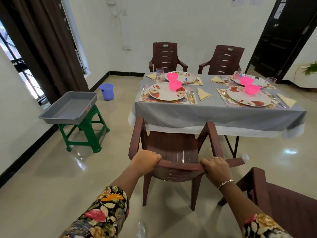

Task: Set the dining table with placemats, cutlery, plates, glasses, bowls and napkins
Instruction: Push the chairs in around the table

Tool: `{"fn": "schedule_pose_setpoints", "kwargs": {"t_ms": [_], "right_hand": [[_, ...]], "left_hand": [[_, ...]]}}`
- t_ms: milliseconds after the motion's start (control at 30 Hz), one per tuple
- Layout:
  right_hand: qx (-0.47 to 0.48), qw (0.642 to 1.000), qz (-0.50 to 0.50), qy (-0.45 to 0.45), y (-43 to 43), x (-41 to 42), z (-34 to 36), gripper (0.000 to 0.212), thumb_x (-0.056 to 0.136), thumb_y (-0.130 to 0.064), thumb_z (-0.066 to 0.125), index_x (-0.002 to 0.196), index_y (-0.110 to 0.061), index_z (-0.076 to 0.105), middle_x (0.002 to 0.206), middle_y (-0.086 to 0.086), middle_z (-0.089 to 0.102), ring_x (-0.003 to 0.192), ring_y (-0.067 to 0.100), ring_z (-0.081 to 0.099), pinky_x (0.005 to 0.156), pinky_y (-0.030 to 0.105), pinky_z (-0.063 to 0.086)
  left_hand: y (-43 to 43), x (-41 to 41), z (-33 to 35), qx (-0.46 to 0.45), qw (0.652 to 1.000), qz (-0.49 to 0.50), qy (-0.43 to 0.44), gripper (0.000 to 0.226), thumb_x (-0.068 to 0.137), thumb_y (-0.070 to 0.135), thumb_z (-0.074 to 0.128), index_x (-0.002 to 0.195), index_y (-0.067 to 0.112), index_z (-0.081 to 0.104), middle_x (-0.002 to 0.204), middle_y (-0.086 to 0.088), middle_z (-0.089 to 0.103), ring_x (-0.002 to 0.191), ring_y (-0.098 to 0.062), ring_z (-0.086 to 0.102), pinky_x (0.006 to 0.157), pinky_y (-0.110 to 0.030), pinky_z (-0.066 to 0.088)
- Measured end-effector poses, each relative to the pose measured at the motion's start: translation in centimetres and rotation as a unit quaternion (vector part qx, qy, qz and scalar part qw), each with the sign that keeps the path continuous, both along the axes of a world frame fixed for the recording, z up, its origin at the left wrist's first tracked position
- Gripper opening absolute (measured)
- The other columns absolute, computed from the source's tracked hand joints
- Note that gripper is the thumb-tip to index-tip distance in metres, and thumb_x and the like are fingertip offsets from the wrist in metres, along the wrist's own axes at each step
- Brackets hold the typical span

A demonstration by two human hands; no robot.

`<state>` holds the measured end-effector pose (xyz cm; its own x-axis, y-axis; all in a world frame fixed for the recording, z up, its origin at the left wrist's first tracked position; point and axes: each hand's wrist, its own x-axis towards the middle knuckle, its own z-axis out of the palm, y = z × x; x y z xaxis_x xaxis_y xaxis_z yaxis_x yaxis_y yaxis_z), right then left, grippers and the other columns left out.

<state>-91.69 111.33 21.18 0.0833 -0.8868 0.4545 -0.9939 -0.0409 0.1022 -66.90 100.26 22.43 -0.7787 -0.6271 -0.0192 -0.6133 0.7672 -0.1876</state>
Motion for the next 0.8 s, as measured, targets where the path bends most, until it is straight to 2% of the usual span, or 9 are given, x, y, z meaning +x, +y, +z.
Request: {"fn": "schedule_pose_setpoints", "kwargs": {"t_ms": [233, 367, 433, 500, 567, 667, 733, 800], "right_hand": [[0.000, 1.000, -0.012, -0.009, -2.1, -2.2, -0.5, 0.025, 0.064, -0.017, 0.037, 0.050, -0.020, 0.058, 0.042, 0.000, 0.052, 0.038, 0.020, 0.050, 0.040, 0.027, 0.041], [-0.008, 1.000, 0.000, 0.000, -3.0, -2.7, -0.8, 0.015, 0.061, -0.013, 0.049, 0.051, -0.019, 0.059, 0.043, -0.003, 0.053, 0.038, 0.020, 0.051, 0.042, 0.024, 0.042], [-0.022, 1.000, 0.009, 0.004, -3.2, -3.0, -1.1, 0.022, 0.064, -0.016, 0.042, 0.050, -0.019, 0.058, 0.043, -0.003, 0.052, 0.038, 0.020, 0.051, 0.043, 0.022, 0.040], [-0.028, 1.000, 0.014, 0.003, -3.1, -3.1, -1.2, 0.023, 0.066, -0.018, 0.040, 0.050, -0.018, 0.057, 0.043, -0.003, 0.052, 0.039, 0.020, 0.051, 0.043, 0.022, 0.040], [-0.034, 0.999, 0.019, 0.002, -3.2, -3.2, -1.5, 0.021, 0.066, -0.019, 0.041, 0.050, -0.018, 0.055, 0.043, -0.003, 0.052, 0.039, 0.020, 0.051, 0.043, 0.022, 0.040], [-0.041, 0.999, 0.022, 0.012, -3.1, -3.3, -1.8, 0.016, 0.065, -0.016, 0.047, 0.052, -0.019, 0.055, 0.045, -0.003, 0.053, 0.042, 0.021, 0.052, 0.045, 0.022, 0.040], [-0.044, 0.999, 0.018, 0.014, -3.1, -3.3, -1.9, 0.012, 0.062, -0.010, 0.064, 0.056, -0.019, 0.058, 0.050, -0.003, 0.056, 0.045, 0.020, 0.054, 0.046, 0.024, 0.041], [-0.027, 1.000, 0.010, 0.005, -2.8, -2.9, -1.9, 0.022, 0.055, -0.008, 0.080, 0.064, -0.019, 0.063, 0.059, -0.002, 0.061, 0.051, 0.019, 0.058, 0.049, 0.026, 0.046]], "left_hand": [[-1.3, -1.8, 0.1, -0.003, 1.000, 0.014, -0.002, 0.019, 0.090, 0.012, 0.042, 0.102, 0.014, 0.057, 0.102, -0.007, 0.066, 0.098, -0.029, 0.062, 0.074, -0.036, 0.046], [-2.2, -2.2, 0.2, 0.003, 1.000, 0.006, 0.031, 0.014, 0.089, 0.013, 0.048, 0.097, 0.013, 0.060, 0.094, -0.007, 0.068, 0.089, -0.028, 0.065, 0.069, -0.034, 0.047], [-2.1, -2.3, 0.7, -0.013, 1.000, -0.013, 0.014, 0.008, 0.075, 0.018, 0.068, 0.081, 0.017, 0.062, 0.074, 0.000, 0.068, 0.068, -0.020, 0.067, 0.053, -0.027, 0.044], [-2.3, -2.2, 0.4, -0.033, 0.999, -0.034, -0.009, 0.030, 0.046, 0.020, 0.085, 0.060, 0.022, 0.058, 0.049, 0.007, 0.057, 0.040, -0.013, 0.056, 0.035, -0.018, 0.034], [-2.6, -2.1, -0.2, -0.043, 0.999, -0.027, 0.000, 0.036, 0.037, 0.018, 0.087, 0.055, 0.023, 0.056, 0.043, 0.008, 0.053, 0.034, -0.011, 0.051, 0.032, -0.016, 0.031], [-2.4, -2.4, -0.7, -0.038, 0.999, -0.020, 0.003, 0.026, 0.055, 0.015, 0.083, 0.069, 0.020, 0.061, 0.056, 0.004, 0.061, 0.046, -0.015, 0.060, 0.040, -0.021, 0.041], [-1.7, -2.4, -0.2, -0.029, 1.000, 0.003, -0.003, 0.016, 0.076, 0.014, 0.071, 0.089, 0.017, 0.062, 0.077, -0.001, 0.067, 0.067, -0.019, 0.066, 0.056, -0.026, 0.048], [-1.2, -2.5, 0.2, -0.041, 0.998, 0.041, -0.031, 0.018, 0.089, 0.012, 0.055, 0.106, 0.015, 0.054, 0.097, -0.004, 0.065, 0.088, -0.023, 0.065, 0.071, -0.030, 0.048]]}}
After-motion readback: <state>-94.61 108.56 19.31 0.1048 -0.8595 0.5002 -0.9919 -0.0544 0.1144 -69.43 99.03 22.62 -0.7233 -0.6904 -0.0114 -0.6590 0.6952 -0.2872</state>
